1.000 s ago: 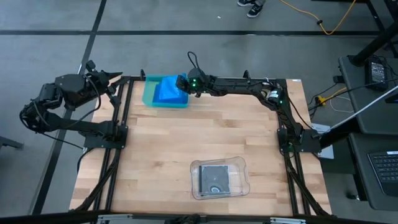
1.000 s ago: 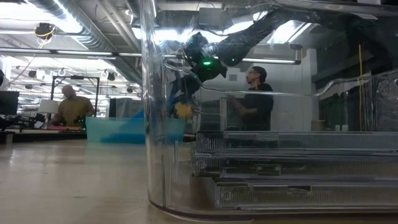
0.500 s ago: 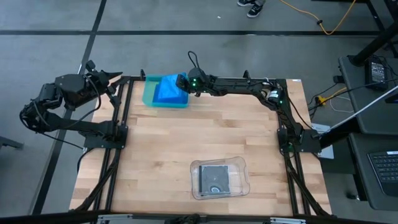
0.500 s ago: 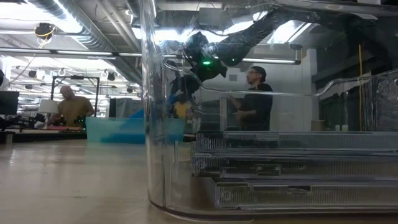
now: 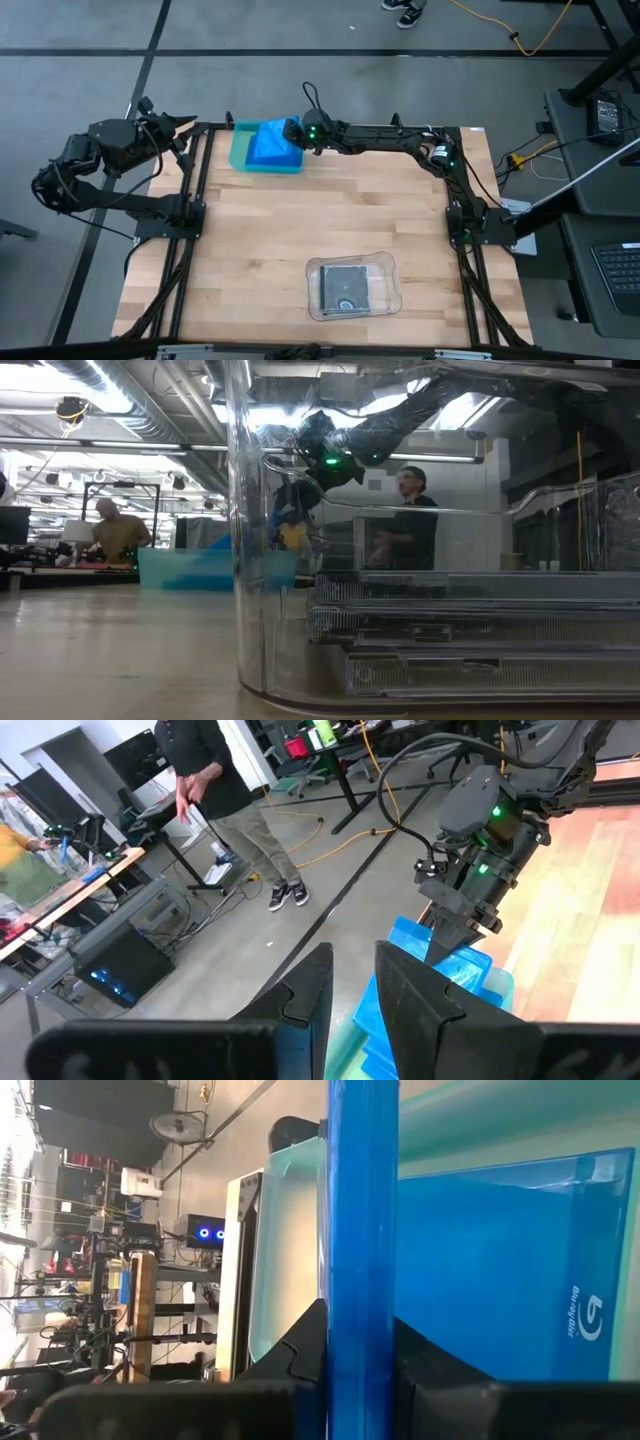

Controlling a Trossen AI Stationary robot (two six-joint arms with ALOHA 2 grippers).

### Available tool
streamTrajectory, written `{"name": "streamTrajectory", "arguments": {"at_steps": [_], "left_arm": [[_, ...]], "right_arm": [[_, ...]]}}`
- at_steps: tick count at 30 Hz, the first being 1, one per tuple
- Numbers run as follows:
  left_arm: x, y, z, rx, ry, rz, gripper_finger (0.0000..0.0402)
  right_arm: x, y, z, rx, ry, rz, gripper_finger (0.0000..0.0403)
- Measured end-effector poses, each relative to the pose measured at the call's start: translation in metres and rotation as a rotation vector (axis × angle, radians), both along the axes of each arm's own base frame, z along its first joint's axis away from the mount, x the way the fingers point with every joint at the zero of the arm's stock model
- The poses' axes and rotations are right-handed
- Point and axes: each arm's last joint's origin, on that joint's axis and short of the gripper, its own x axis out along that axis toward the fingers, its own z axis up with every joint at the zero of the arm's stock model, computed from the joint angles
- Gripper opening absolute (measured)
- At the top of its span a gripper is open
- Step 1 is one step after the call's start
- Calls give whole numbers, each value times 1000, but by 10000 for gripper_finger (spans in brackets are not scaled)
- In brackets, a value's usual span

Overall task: Pick & place jewel cases by type
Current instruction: Put the dark blue CD case into the light blue bin

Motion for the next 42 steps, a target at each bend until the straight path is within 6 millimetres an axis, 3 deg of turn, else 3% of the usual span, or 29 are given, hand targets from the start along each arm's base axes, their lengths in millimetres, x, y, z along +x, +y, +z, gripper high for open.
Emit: {"name": "streamTrajectory", "arguments": {"at_steps": [7, 13, 17, 42], "left_arm": [[0, 0, 0, -1, -4, 1, 72], [1, 0, 3, 3, -38, 2, 68], [1, 0, 4, 5, -47, 2, 70], [1, 0, 3, -9, -55, 3, 67]], "right_arm": [[2, 2, 1, -6, -12, 5, 48], [11, 3, 17, -58, -13, 44, 48], [15, -1, 11, -61, 89, 96, 48], [11, -2, 4, -20, 157, 146, 49]]}}
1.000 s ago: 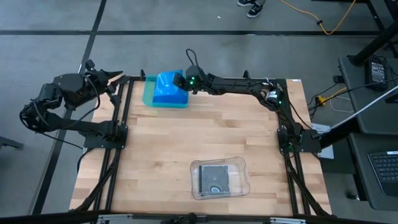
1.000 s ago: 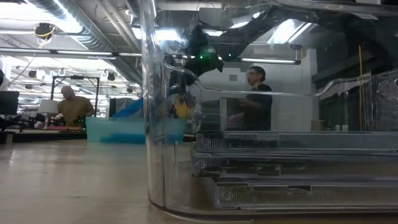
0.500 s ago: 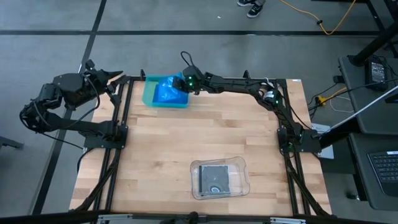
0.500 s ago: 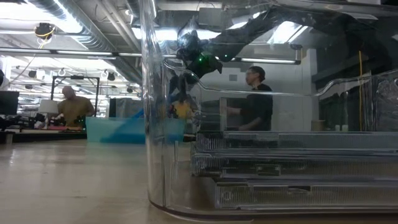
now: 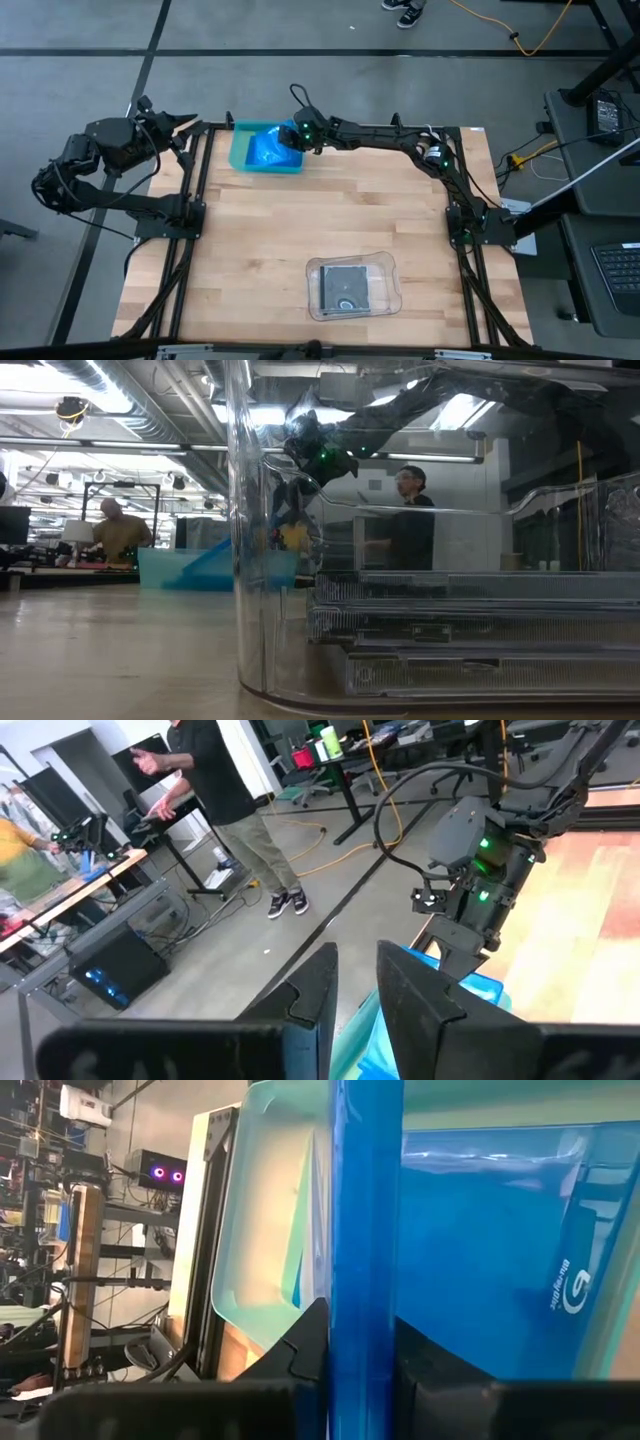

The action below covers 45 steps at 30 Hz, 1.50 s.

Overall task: Pick & place jewel cases by type
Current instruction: Put the dark blue CD case into the light blue bin

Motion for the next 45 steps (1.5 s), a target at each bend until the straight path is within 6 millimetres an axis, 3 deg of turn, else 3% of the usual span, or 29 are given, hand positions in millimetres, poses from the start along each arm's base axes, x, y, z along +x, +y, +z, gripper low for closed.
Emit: {"name": "streamTrajectory", "arguments": {"at_steps": [8, 21, 39, 45], "left_arm": [[0, 0, 0, -7, -7, 1, 64], [0, 0, 0, -6, -5, -1, 62], [0, 0, 0, -5, -4, -1, 60], [0, 0, 0, -5, -4, -1, 63]], "right_arm": [[-4, -10, 0, 4, 2, -23, 52], [-5, -9, -1, -9, 16, -7, 80], [-6, -10, -3, -32, 37, 49, 195], [-11, -17, -5, 5, 51, 71, 213]]}}
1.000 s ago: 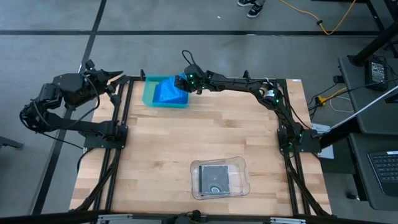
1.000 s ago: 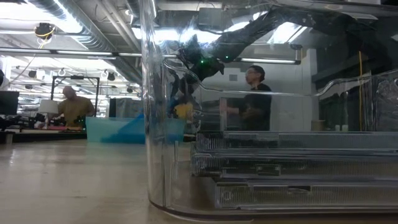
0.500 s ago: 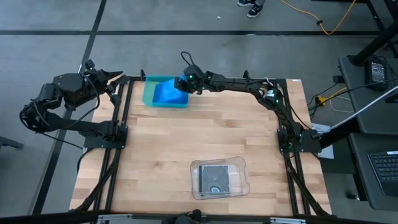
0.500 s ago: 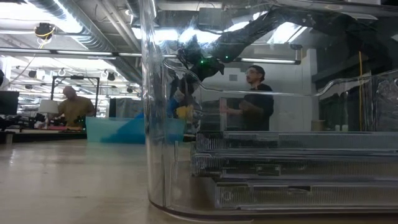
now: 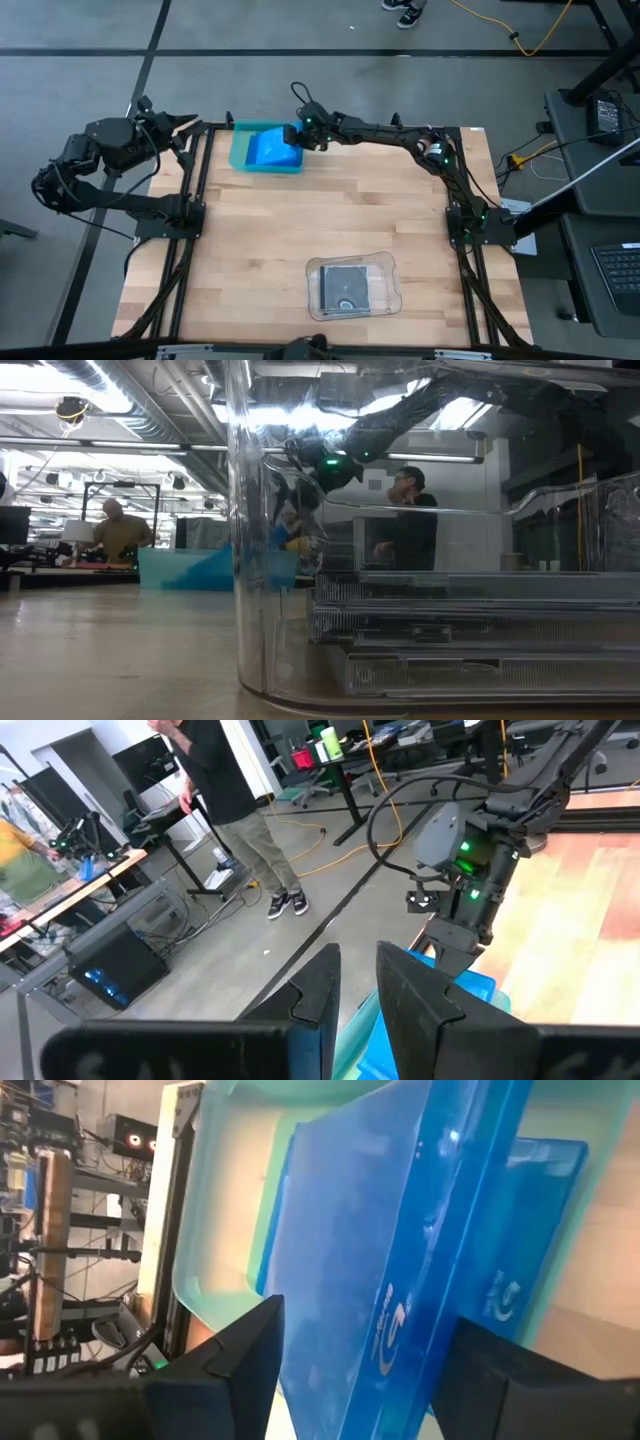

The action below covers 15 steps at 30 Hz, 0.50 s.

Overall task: Pick & place jewel cases by type
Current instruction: Put the dark blue CD case into the light blue bin

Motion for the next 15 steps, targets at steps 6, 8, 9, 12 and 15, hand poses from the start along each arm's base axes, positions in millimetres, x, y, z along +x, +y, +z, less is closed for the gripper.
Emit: {"name": "streamTrajectory", "arguments": {"at_steps": [6, 8, 9, 12, 15], "left_arm": [[0, 0, 0, 0, 0, 0, 59], [0, 0, 0, 0, 0, 0, 59], [0, 0, 0, 0, 0, 0, 59], [0, 0, 0, 0, 0, 0, 59], [0, 0, 0, 0, 0, 0, 59]], "right_arm": [[-2, -4, 0, 2, 5, 21, 210], [-2, -4, 1, 1, 8, 26, 210], [-2, -4, 2, -4, 8, 29, 210], [-2, -4, 6, -15, 34, 44, 210], [-3, -4, 12, -38, 71, 67, 210]]}}
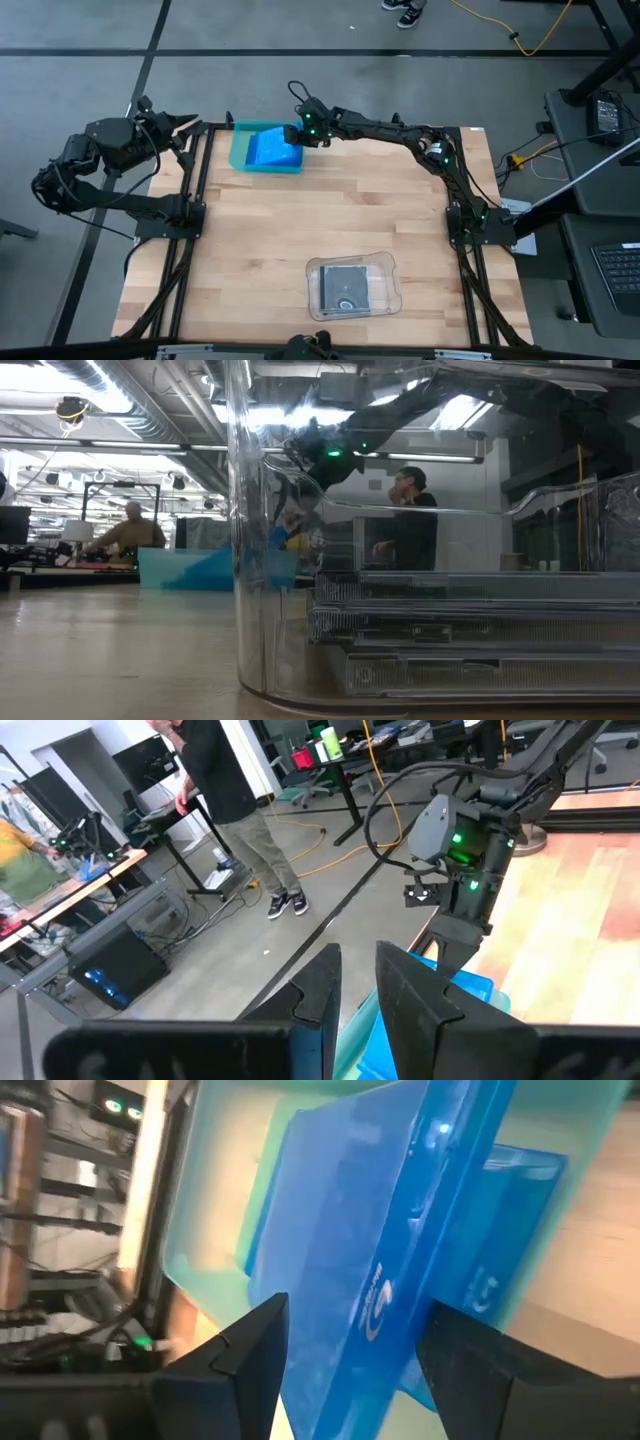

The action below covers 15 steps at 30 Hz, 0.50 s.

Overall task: Pick & place jewel cases by type
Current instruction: Put the dark blue CD case into the light blue bin, then return to Home Position

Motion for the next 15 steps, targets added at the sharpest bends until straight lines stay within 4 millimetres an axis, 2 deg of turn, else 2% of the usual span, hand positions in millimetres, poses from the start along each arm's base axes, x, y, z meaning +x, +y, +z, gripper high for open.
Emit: {"name": "streamTrajectory", "arguments": {"at_steps": [4, 9, 15], "left_arm": [[0, 0, 0, 10, 11, -4, 59], [0, 0, 0, 13, 14, -5, 59], [0, 0, 0, 17, 18, -6, 59]], "right_arm": [[-4, 1, 9, -41, 90, 24, 210], [-9, 1, 29, -132, 193, 55, 210], [-14, 1, 65, -257, 256, 102, 210]]}}
